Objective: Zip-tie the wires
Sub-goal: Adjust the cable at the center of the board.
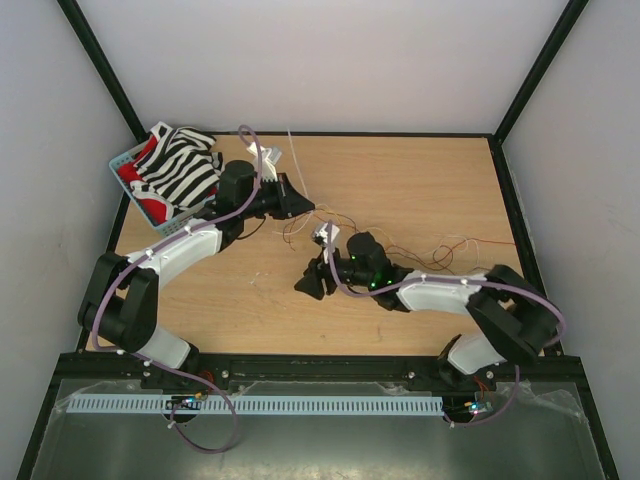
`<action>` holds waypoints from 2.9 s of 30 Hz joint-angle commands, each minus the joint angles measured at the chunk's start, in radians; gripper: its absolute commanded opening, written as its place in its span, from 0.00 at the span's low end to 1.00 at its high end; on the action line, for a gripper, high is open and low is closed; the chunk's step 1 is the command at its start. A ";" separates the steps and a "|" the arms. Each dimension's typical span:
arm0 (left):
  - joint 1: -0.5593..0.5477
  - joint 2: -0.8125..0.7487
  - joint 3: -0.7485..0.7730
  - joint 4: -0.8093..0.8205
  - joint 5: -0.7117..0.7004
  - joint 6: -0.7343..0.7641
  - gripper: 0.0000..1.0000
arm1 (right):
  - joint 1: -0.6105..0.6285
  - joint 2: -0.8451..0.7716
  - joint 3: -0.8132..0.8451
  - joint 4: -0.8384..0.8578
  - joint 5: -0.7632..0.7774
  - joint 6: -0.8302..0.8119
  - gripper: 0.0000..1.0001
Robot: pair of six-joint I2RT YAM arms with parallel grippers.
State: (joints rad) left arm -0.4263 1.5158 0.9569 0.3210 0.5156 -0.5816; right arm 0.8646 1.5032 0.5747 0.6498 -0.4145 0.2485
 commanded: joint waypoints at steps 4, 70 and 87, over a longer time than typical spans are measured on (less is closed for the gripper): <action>0.006 -0.022 0.039 0.010 0.009 0.046 0.00 | -0.002 -0.222 -0.047 -0.195 0.100 -0.063 0.67; -0.057 0.037 0.072 0.013 0.100 0.068 0.00 | -0.465 0.019 0.467 -0.117 -0.162 0.422 0.80; -0.070 0.042 0.082 0.013 0.112 0.074 0.00 | -0.422 0.146 0.542 -0.092 -0.233 0.463 0.15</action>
State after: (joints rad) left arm -0.4908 1.5463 1.0035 0.3195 0.6109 -0.5217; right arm 0.4385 1.6424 1.0657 0.5056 -0.6109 0.6910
